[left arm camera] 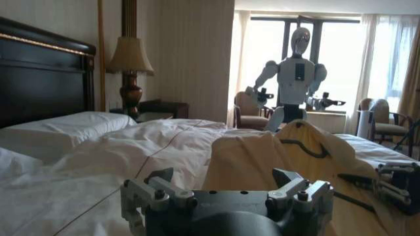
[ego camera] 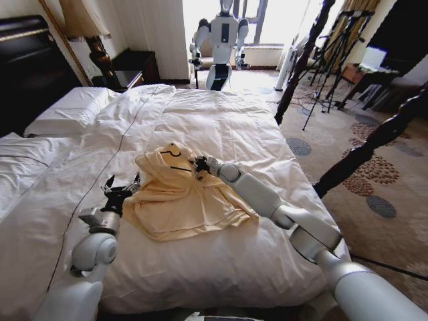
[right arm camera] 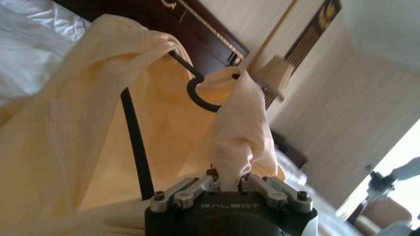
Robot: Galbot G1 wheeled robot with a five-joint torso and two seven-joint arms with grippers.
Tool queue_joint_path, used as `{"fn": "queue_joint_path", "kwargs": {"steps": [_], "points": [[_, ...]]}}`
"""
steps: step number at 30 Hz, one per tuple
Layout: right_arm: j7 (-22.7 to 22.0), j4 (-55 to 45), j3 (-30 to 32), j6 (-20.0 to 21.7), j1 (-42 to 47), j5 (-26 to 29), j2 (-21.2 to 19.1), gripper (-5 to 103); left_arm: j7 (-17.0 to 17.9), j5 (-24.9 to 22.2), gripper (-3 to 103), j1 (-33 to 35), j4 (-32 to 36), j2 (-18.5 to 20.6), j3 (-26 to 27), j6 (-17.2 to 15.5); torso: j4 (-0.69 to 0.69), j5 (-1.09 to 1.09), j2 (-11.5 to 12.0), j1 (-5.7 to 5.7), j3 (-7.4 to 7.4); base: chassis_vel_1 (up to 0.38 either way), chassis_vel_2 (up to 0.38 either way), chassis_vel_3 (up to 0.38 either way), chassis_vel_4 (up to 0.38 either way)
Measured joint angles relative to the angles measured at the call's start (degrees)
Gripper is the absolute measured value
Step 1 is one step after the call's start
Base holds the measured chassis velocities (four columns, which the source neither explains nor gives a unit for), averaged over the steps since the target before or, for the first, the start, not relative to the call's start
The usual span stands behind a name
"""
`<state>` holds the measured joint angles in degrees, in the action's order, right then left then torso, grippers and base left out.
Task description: Pick up the clothes from the bed and hang them on the clothes hanger.
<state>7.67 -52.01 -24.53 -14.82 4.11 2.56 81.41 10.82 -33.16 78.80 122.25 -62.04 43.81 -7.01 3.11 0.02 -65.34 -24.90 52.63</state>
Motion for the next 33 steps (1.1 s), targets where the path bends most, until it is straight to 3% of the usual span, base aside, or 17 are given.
{"fn": "queue_joint_path", "kwargs": {"steps": [4,12,15,17,18,22,25,31,33], "points": [[-3.7,-0.7,2.1,-4.0,-0.5,-4.2,-0.1,8,0.3,-0.6,100,0.0,1.5,1.3,-0.1,-0.6,0.0,0.0,0.0,0.0,0.0,0.0,0.0,0.0,0.0],[-4.8,-6.1,3.8,-4.7,-3.1,-8.4,-2.7,8,2.6,-5.2,100,-0.5,6.7,8.6,1.7,-2.7,-0.01,0.0,0.0,0.0,0.0,0.0,0.0,0.0,0.0],[-4.5,-12.8,1.6,-3.0,-4.6,-8.3,-7.3,8,3.8,-9.6,100,-1.4,9.2,13.6,3.8,-3.8,0.01,-0.01,0.0,0.0,0.0,0.0,0.0,0.0,0.0],[-4.5,-14.4,0.8,-2.5,-4.9,-8.0,-8.5,8,3.9,-10.6,100,-1.6,9.7,14.7,4.5,-4.1,0.01,-0.02,0.0,0.0,0.0,0.0,0.0,0.0,0.0],[-4.4,-19.0,-1.4,-0.9,-6.4,-6.7,-12.1,8,4.4,-14.0,100,-2.1,10.9,17.9,6.6,-5.1,0.01,0.0,0.0,0.0,0.0,0.0,0.0,0.0,0.0],[-4.2,-22.7,-2.8,-0.6,-8.4,-6.4,-15.7,8,4.9,-17.3,100,-2.6,11.4,22.4,9.2,-5.7,0.0,0.0,0.0,0.0,0.0,0.0,0.0,0.0,0.0],[-3.5,-24.8,-2.9,-2.7,-10.8,-8.9,-19.1,8,5.1,-21.2,100,-3.3,11.2,27.8,12.0,-6.3,0.0,0.0,0.0,0.0,0.0,0.0,0.0,0.0,0.0],[-3.5,-27.6,-3.3,-4.9,-12.4,-11.1,-22.8,8,5.7,-26.8,100,-4.6,10.2,34.3,14.8,-7.3,0.01,0.0,0.0,0.0,0.0,0.0,0.0,0.0,0.0],[-4.4,-30.1,-3.6,-6.0,-12.8,-11.4,-25.0,8,5.2,-33.1,100,-6.6,8.4,38.9,16.0,-8.3,-0.01,-0.01,0.0,0.0,0.0,0.0,0.0,0.0,0.0]]}}
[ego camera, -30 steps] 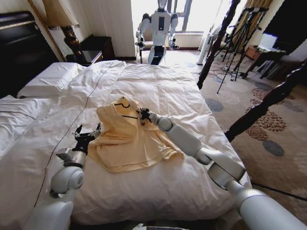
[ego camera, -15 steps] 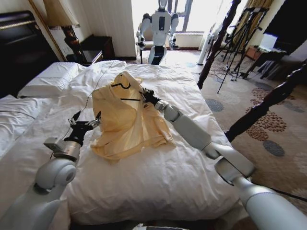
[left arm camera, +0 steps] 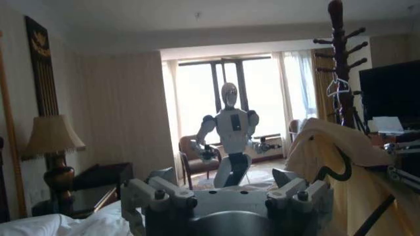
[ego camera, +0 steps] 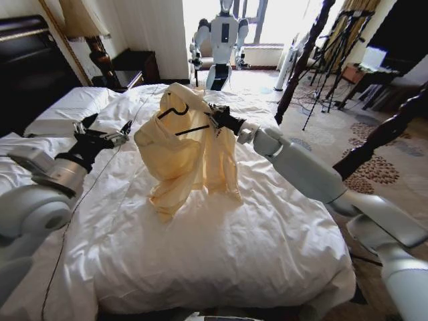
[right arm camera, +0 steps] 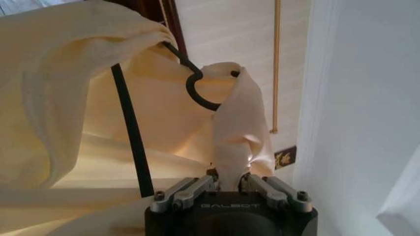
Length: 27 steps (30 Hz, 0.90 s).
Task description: Pick up the clothes from the bed and hang them on the clothes hanger.
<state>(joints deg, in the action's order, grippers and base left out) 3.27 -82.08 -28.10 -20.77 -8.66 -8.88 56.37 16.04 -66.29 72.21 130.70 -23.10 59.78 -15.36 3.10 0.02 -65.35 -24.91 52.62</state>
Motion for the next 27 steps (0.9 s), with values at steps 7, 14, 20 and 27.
{"fn": "queue_joint_path", "kwargs": {"steps": [7,14,20,27], "points": [[-2.9,-5.8,0.1,-1.8,0.6,0.8,-5.0,8,-9.2,-9.9,100,-7.3,-6.2,8.6,-2.6,-2.2,0.03,-0.01,0.0,0.0,0.0,0.0,0.0,0.0,0.0],[-3.5,-7.3,0.2,-2.1,1.3,1.6,-6.1,8,-12.7,-14.1,100,-9.4,-6.8,11.9,-2.9,-2.9,0.02,0.01,0.0,0.0,0.0,0.0,0.0,0.0,0.0],[-3.9,-7.4,0.1,-2.7,1.3,1.6,-3.8,8,-14.3,-17.3,100,-9.9,-5.8,13.2,-2.9,-2.4,0.01,0.0,0.0,0.0,0.0,0.0,0.0,0.0,0.0],[-3.9,-7.2,-1.0,-3.5,1.1,1.3,-1.5,8,-15.6,-18.4,100,-10.1,-5.8,14.0,-2.9,-2.1,0.0,0.02,0.0,0.0,0.0,0.0,0.0,0.0,0.0]]}}
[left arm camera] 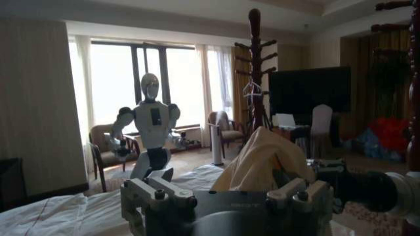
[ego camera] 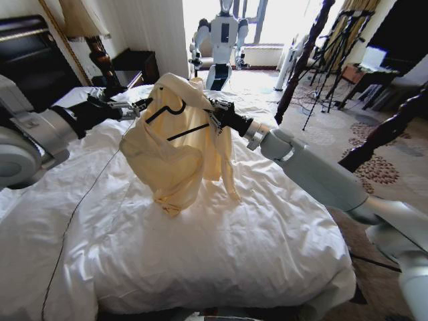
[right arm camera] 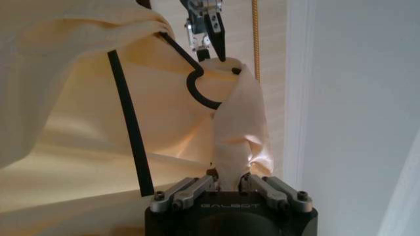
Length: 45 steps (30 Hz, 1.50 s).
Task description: Pick up the clothes from the bed and hang them on the clothes hanger.
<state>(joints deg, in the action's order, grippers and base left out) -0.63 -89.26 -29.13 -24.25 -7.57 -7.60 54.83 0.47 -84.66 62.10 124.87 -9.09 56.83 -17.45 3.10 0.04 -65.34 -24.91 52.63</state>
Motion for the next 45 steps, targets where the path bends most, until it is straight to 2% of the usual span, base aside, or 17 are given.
{"fn": "queue_joint_path", "kwargs": {"steps": [5,7,9,11,13,15,17,24,30,32,33,36,38,39,41,42,45], "points": [[-0.1,0.0,-0.6,-0.1,-0.1,-0.1,0.6,8,-0.7,-0.2,102,0.0,-0.7,0.1,0.0,0.4,0.01,0.0,0.0,0.0,0.0,0.0,0.0,0.0,0.0],[-0.4,0.1,-0.8,-0.1,-0.2,0.0,1.0,8,-1.4,-0.2,92,0.4,-0.9,-0.1,-0.1,1.5,0.01,0.0,0.0,0.0,0.0,0.0,0.0,0.0,0.0],[-0.4,0.1,-0.8,0.0,-0.3,0.1,1.2,8,-1.4,-0.2,92,0.5,-0.9,-0.2,-0.1,1.6,0.01,-0.01,0.0,0.0,0.0,0.0,0.0,0.0,0.0],[-0.8,0.1,-0.8,0.3,-0.4,0.2,1.6,8,-1.6,-0.2,84,0.8,-0.8,-0.7,-0.1,1.9,0.01,-0.01,0.0,0.0,0.0,0.0,0.0,0.0,0.0],[-0.9,0.0,-0.9,0.6,-0.4,0.3,1.7,8,-1.6,-0.2,84,0.9,-0.7,-0.8,-0.1,2.0,0.01,-0.01,0.0,0.0,0.0,0.0,0.0,0.0,0.0],[-1.2,-0.5,-1.2,1.6,-0.6,0.7,1.9,8,-1.7,-0.1,72,1.1,-0.7,-1.1,-0.1,2.4,0.01,-0.01,0.0,0.0,0.0,0.0,0.0,0.0,0.0],[-1.3,-0.7,-1.3,1.8,-0.7,0.9,1.9,8,-1.8,-0.1,72,1.1,-0.8,-1.1,-0.1,2.6,0.01,-0.01,0.0,0.0,0.0,0.0,0.0,0.0,0.0],[-1.7,-1.0,-1.9,2.8,-0.9,1.1,1.9,8,-1.9,0.0,48,1.0,-1.1,-1.1,-0.1,3.0,0.01,-0.01,0.0,0.0,0.0,0.0,0.0,0.0,0.0],[-2.1,-1.0,-2.2,2.9,-0.7,1.1,1.4,8,-1.9,0.1,36,0.5,-1.6,-1.2,0.1,3.1,0.01,-0.01,0.0,0.0,0.0,0.0,0.0,0.0,0.0],[-2.1,-1.5,-2.3,3.0,-0.7,1.2,0.9,8,-2.0,0.1,28,0.1,-2.2,-1.1,0.2,3.1,0.02,-0.01,0.0,0.0,0.0,0.0,0.0,0.0,0.0],[-2.1,-1.5,-2.3,3.0,-0.7,1.2,0.9,8,-2.0,0.1,28,0.1,-2.2,-1.1,0.2,3.1,0.02,-0.01,0.0,0.0,0.0,0.0,0.0,0.0,0.0],[-2.1,-1.6,-2.3,3.0,-0.8,1.3,0.3,8,-2.3,0.0,16,-0.8,-3.1,-0.5,0.2,3.2,0.01,-0.01,0.0,0.0,0.0,0.0,0.0,0.0,0.0],[-2.1,-1.6,-2.4,3.0,-0.8,1.3,0.2,8,-2.3,0.0,16,-0.9,-3.2,-0.4,0.2,3.2,0.01,-0.01,0.0,0.0,0.0,0.0,0.0,0.0,0.0],[-2.0,-1.7,-2.5,3.0,-0.8,1.3,0.0,8,-2.6,0.0,8,-1.5,-3.6,0.1,0.2,3.3,0.01,-0.01,0.0,0.0,0.0,0.0,0.0,0.0,0.0],[-1.9,-1.8,-2.6,3.0,-0.8,1.4,-0.1,8,-2.6,0.0,8,-1.7,-3.8,0.3,0.2,3.3,0.01,-0.01,0.0,0.0,0.0,0.0,0.0,0.0,0.0],[-1.7,-2.3,-2.9,3.0,-0.7,1.4,-0.4,8,-2.9,0.0,2,-2.4,-4.4,1.2,0.2,3.4,0.02,-0.01,0.0,0.0,0.0,0.0,0.0,0.0,0.0],[-1.1,-2.8,-3.1,3.0,-0.5,1.4,-0.6,8,-3.5,-0.1,1,-3.2,-5.0,2.5,0.2,3.6,0.02,-0.01,0.0,0.0,0.0,0.0,0.0,0.0,0.0]]}}
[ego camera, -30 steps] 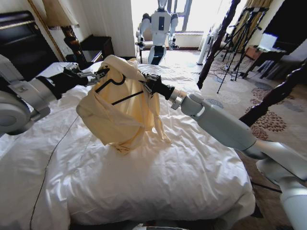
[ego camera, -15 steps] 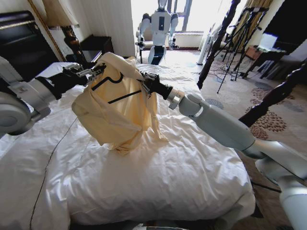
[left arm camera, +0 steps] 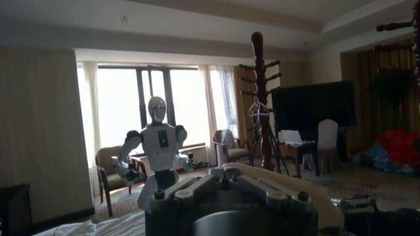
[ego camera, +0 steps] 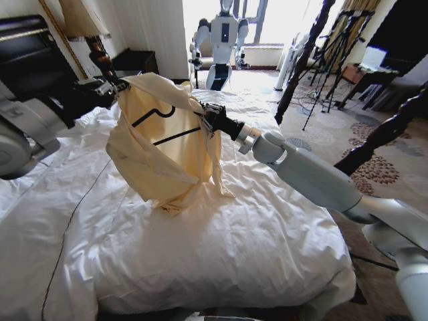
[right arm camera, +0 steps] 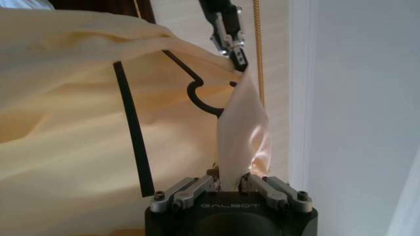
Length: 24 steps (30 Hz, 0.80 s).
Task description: Pick up the clothes from the bed and hang them on the clothes hanger.
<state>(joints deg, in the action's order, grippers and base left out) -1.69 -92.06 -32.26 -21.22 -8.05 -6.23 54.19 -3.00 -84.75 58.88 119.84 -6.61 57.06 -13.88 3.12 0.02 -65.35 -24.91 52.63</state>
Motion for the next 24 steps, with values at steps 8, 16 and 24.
{"fn": "queue_joint_path", "kwargs": {"steps": [8,16,24], "points": [[0.8,-0.4,-1.9,-1.4,0.5,-0.8,1.9,8,-0.6,-0.5,0,-0.7,-0.3,3.4,0.0,0.2,-0.01,0.0,0.0,0.0,0.0,0.0,0.0,0.0,0.0],[-1.3,-2.2,-1.7,-2.0,0.9,-0.2,3.6,8,-0.4,-0.6,0,1.5,0.7,4.4,-0.1,0.3,0.0,0.0,0.0,0.0,0.0,0.0,0.0,0.0,0.0],[-3.9,-4.2,-0.5,1.1,1.0,2.0,3.7,8,-2.4,-0.4,0,2.8,0.9,3.9,-0.1,-0.9,0.0,0.0,0.0,0.0,0.0,0.0,0.0,0.0,0.0]]}}
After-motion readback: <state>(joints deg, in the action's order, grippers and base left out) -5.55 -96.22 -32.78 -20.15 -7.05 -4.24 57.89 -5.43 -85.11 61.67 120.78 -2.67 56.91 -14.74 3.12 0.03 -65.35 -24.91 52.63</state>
